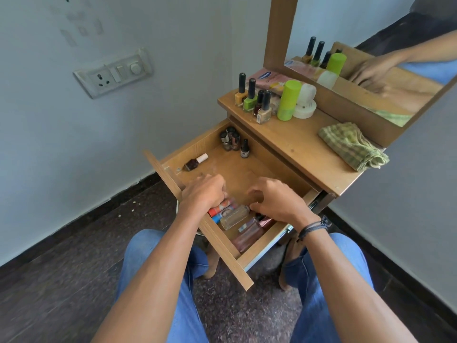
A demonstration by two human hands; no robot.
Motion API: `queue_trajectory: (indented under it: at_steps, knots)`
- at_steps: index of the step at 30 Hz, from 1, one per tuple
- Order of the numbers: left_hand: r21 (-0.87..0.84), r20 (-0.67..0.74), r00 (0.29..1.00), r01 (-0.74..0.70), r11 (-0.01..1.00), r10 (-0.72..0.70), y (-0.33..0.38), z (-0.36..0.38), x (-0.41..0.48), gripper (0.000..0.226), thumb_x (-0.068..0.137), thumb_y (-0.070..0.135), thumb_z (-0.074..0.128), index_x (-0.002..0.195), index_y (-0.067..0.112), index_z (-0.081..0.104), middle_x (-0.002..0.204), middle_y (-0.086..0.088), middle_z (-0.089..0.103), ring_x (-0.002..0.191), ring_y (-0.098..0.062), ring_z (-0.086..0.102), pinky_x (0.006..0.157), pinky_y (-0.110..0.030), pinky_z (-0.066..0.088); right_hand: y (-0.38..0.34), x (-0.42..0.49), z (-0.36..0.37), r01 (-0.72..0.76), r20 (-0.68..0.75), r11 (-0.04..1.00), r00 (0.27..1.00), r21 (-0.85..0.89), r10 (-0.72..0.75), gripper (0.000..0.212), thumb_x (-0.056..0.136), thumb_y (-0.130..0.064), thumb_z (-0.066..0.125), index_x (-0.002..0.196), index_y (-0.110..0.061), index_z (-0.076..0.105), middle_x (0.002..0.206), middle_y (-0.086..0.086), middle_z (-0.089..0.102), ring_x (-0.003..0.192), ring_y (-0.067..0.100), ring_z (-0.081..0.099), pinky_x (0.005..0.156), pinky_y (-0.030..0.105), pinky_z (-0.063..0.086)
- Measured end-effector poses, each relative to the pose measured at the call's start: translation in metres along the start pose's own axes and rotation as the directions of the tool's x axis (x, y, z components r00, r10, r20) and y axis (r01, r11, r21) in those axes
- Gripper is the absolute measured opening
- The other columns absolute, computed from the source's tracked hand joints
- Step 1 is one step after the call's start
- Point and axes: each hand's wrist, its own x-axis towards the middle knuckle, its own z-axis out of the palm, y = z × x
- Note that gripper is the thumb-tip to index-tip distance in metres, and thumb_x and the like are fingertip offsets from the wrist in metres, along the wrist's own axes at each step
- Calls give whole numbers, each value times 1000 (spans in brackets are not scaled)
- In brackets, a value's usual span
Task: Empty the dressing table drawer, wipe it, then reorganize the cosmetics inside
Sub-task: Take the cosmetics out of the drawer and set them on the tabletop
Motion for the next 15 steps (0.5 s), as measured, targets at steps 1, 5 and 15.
queue_trajectory:
  at_steps: [1, 5, 15]
  knots:
    - [-11, 10, 1000, -14, 1000, 14, 0, 1, 1, 26, 99, 41, 59, 123, 30, 61, 121, -1, 65, 112, -26, 60, 78, -39, 41, -1, 0, 1, 0, 29, 1000, 1000, -24, 0, 29, 87, -20, 74, 114, -27, 71, 117, -11, 64, 103, 11, 64, 86, 31, 57]
    - [-15, 54, 995, -84, 996, 85, -3, 6, 6, 37, 93, 36, 69, 127, 35, 57, 124, 5, 66, 110, -23, 62, 82, -40, 46, -1, 1, 6, -27, 70, 997, 997, -76, 32, 24, 86, -23, 72, 106, -35, 72, 109, -13, 67, 94, 14, 65, 79, 37, 60]
    - [-156, -36, 977, -211, 965, 208, -8, 1, 1, 29, 83, 49, 76, 106, 38, 63, 118, 15, 54, 110, -16, 54, 85, -43, 46, 4, 5, 11, -27, 64, 994, 997, -102, 33, 14, 84, -31, 72, 98, -35, 74, 107, -9, 67, 92, 19, 66, 81, 42, 60]
